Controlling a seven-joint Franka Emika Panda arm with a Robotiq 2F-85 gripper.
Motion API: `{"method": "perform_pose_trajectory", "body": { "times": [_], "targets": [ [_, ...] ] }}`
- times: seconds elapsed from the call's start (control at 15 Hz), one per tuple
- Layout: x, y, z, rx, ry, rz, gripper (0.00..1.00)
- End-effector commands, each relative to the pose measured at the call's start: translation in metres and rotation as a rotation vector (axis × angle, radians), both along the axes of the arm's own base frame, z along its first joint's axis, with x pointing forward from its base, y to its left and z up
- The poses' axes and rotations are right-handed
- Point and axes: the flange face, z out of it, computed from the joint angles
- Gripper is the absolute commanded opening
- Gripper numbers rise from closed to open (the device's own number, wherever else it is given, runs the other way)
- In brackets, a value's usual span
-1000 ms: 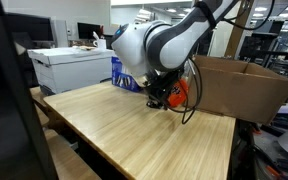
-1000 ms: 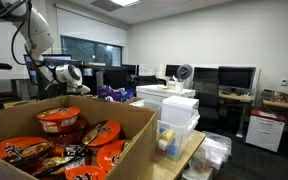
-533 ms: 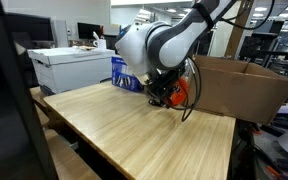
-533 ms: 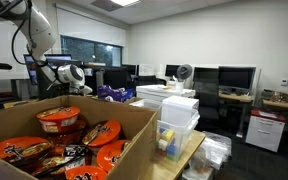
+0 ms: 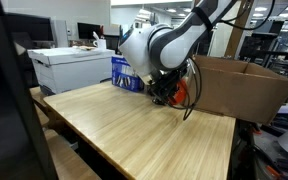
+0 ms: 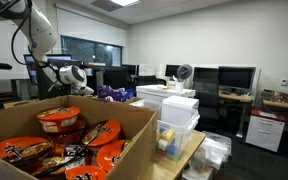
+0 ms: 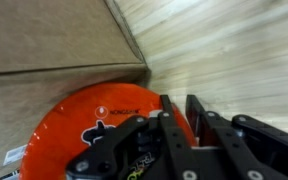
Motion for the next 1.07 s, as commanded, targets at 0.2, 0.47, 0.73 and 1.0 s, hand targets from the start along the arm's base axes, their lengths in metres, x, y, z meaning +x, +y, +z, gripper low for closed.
{"method": "perform_pose_trajectory", "body": {
  "times": [0.2,0.47,0.73,1.0],
  "targets": [
    [-0.011,-0.011,-0.004,-0.041,0.012,-0.027,0.03],
    [-0.014,-0.009,-0.002,-0.075,0.017,-0.031,0.03],
    [-0.018,-0.001,0.007,-0.1,0.012,-0.027,0.02],
    [-0.02,0.009,0.017,-0.113,-0.002,-0.015,0.02]
  ]
}}
